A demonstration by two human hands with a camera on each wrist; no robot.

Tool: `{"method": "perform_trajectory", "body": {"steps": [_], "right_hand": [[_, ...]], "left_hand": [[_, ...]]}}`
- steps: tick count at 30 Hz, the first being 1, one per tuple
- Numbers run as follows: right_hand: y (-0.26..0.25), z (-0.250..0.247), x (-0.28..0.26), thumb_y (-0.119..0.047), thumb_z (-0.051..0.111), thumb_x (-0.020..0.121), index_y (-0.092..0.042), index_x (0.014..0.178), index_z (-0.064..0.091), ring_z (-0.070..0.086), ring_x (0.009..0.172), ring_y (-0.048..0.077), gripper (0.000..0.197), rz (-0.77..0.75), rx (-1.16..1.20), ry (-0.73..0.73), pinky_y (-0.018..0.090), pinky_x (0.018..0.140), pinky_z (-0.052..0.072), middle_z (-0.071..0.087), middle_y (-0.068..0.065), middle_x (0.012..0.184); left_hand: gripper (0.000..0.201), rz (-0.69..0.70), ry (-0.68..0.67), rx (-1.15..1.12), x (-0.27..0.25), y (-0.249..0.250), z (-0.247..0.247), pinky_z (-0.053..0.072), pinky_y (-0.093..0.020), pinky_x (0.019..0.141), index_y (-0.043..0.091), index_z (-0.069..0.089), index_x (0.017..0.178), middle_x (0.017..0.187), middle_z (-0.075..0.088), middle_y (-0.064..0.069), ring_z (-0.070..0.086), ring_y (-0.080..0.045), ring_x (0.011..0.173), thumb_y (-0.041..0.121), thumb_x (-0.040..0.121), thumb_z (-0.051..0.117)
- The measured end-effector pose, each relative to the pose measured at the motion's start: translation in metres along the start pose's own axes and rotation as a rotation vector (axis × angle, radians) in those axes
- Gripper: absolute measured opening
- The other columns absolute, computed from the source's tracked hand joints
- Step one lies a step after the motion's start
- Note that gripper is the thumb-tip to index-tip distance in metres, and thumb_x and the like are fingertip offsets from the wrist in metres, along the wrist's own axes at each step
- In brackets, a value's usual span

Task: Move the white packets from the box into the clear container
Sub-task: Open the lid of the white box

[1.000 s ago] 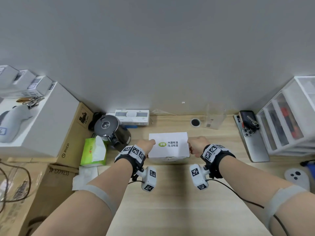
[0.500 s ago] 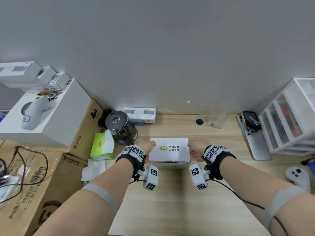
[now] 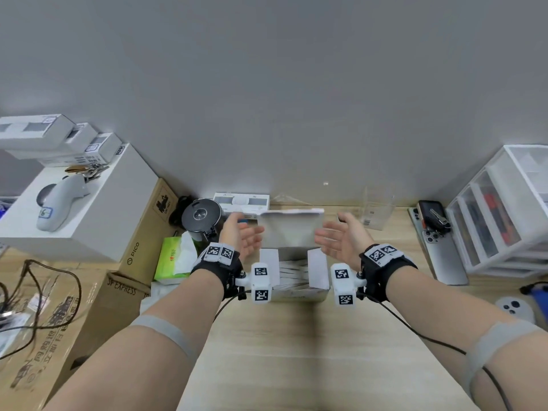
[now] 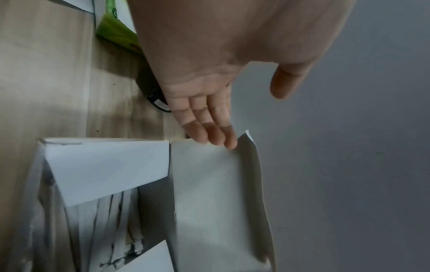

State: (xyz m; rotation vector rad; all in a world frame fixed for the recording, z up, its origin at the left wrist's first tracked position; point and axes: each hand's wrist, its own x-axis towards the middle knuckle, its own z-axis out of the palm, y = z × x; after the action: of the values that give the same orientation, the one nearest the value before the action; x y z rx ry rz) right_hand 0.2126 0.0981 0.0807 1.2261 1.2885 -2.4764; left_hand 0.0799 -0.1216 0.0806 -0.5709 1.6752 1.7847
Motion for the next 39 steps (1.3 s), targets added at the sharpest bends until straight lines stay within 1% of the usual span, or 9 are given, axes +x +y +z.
{"method": "perform_trajectory", "body": {"steps": [2,7,11,16,20,24,30,36,39], "right_hand": [[-0.003,0.001,0.004,-0.042,0.043,0.097,-0.011,0.124,0.061,0.067,0.107,0.026,0.045,-0.029,-0.040,-0.019,0.041,0.091,0.051,0.069,0.008,0.121],[-0.001,0.006,0.018,-0.031,0.054,0.096,-0.011,0.130,0.056,0.065,0.104,0.023,0.040,-0.024,-0.266,0.043,0.035,0.080,0.055,0.059,0.005,0.124],[0.016,0.001,0.035,-0.024,0.067,0.086,-0.008,0.127,0.057,0.058,0.096,0.023,0.045,-0.118,-0.816,0.171,0.037,0.085,0.052,0.058,0.004,0.107],[0.043,0.001,0.042,-0.041,0.072,0.073,-0.014,0.124,0.050,0.055,0.105,0.027,0.062,-0.145,-1.323,0.229,0.035,0.086,0.048,0.051,0.009,0.123],[0.063,0.010,0.047,-0.045,0.081,0.063,-0.009,0.131,0.040,0.054,0.113,0.030,0.088,-0.140,-1.325,0.299,0.037,0.087,0.048,0.044,0.011,0.129],[0.076,0.014,0.051,-0.050,0.083,0.056,-0.006,0.133,0.035,0.053,0.114,0.029,0.101,-0.137,-1.405,0.352,0.037,0.086,0.049,0.043,0.012,0.130],[0.084,0.017,0.048,-0.049,0.083,0.059,-0.009,0.123,0.035,0.051,0.094,0.026,0.090,-0.103,-1.512,0.423,0.032,0.068,0.043,0.042,0.011,0.120],[0.076,0.024,0.043,-0.042,0.070,0.068,-0.007,0.126,0.037,0.051,0.110,0.031,0.076,-0.158,-1.322,0.455,0.037,0.084,0.045,0.043,0.013,0.126],[0.061,0.019,0.039,-0.027,0.064,0.074,-0.006,0.129,0.038,0.051,0.113,0.032,0.064,-0.228,-1.130,0.437,0.039,0.087,0.045,0.042,0.014,0.130]], "left_hand": [[0.041,-0.004,0.000,0.053,0.000,0.003,0.003,0.054,-0.045,0.091,0.003,0.049,0.125,0.108,0.071,-0.020,0.067,-0.033,0.091,0.034,0.099,0.052],[0.048,-0.054,0.113,0.515,0.004,-0.012,0.007,0.058,-0.039,0.080,-0.004,0.061,0.119,0.089,0.067,-0.013,0.064,-0.026,0.074,0.031,0.087,0.069],[0.054,-0.068,0.100,0.875,0.006,-0.034,0.005,0.058,-0.038,0.086,0.009,0.056,0.105,0.097,0.064,-0.009,0.066,-0.030,0.095,0.046,0.075,0.079],[0.110,-0.018,0.119,1.005,0.044,-0.076,0.007,0.062,-0.040,0.080,0.017,0.070,0.109,0.094,0.075,-0.001,0.074,-0.023,0.084,0.076,0.018,0.085],[0.111,-0.010,0.197,1.036,0.008,-0.067,0.022,0.057,-0.039,0.091,0.006,0.051,0.128,0.118,0.066,-0.009,0.067,-0.029,0.105,0.064,0.042,0.090],[0.103,-0.014,0.280,1.045,0.007,-0.078,0.018,0.054,-0.034,0.081,0.002,0.033,0.138,0.125,0.059,-0.010,0.064,-0.028,0.110,0.042,0.064,0.093],[0.081,0.053,0.229,1.032,0.012,-0.089,0.007,0.046,-0.032,0.071,0.004,0.036,0.131,0.113,0.058,-0.008,0.055,-0.026,0.089,0.041,0.074,0.081],[0.063,0.127,0.185,0.938,0.011,-0.079,-0.005,0.040,-0.026,0.058,0.005,0.040,0.129,0.090,0.055,0.003,0.055,-0.012,0.071,0.037,0.085,0.071],[0.064,0.176,0.224,0.910,0.011,-0.067,-0.010,0.044,-0.030,0.078,0.002,0.038,0.139,0.111,0.058,-0.005,0.057,-0.026,0.092,0.033,0.091,0.065]]}}
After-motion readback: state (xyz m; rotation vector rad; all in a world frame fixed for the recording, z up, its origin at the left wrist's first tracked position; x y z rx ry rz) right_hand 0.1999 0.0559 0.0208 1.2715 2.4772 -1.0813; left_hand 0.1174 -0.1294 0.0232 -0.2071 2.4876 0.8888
